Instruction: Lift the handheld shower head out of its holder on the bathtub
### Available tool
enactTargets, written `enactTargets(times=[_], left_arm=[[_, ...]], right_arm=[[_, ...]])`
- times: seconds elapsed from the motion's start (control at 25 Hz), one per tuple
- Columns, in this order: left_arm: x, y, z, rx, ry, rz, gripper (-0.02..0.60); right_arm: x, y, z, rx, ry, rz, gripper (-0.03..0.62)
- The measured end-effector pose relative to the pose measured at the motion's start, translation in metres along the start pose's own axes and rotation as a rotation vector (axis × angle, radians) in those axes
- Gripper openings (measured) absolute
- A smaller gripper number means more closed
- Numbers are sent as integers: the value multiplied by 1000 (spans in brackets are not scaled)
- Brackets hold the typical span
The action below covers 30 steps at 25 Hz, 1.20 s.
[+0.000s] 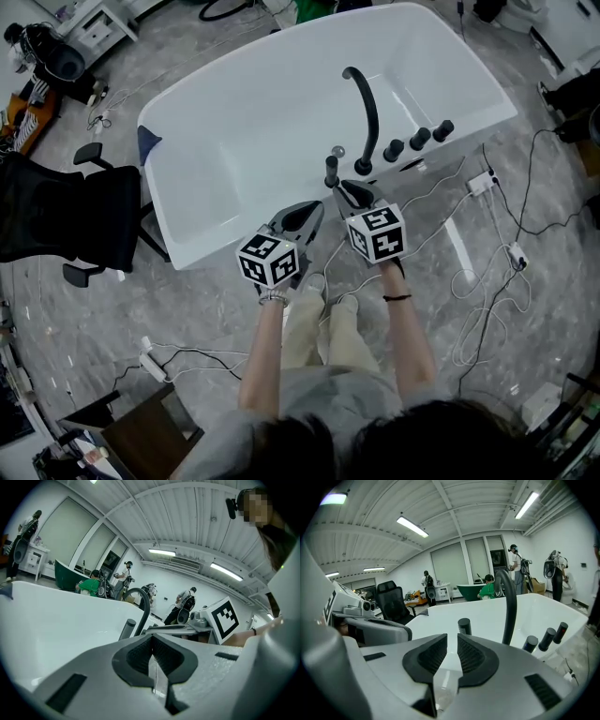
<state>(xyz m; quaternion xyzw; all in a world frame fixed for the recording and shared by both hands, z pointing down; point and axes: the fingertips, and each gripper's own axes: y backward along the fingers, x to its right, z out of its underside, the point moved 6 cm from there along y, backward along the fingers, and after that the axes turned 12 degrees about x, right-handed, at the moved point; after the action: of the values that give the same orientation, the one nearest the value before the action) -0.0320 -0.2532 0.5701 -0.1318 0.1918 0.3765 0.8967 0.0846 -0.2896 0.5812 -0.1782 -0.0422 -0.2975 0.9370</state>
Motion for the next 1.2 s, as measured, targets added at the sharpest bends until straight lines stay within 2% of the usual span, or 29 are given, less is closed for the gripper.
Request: enactTargets(times=[0.68, 1.2], left_arm=[[-54, -29, 21, -76, 63, -12, 5], [-86, -35, 45, -114, 105, -41, 5]], right_arm=[[30, -65, 45, -108, -61, 27, 158], [42, -97, 74, -116, -103, 56, 178]])
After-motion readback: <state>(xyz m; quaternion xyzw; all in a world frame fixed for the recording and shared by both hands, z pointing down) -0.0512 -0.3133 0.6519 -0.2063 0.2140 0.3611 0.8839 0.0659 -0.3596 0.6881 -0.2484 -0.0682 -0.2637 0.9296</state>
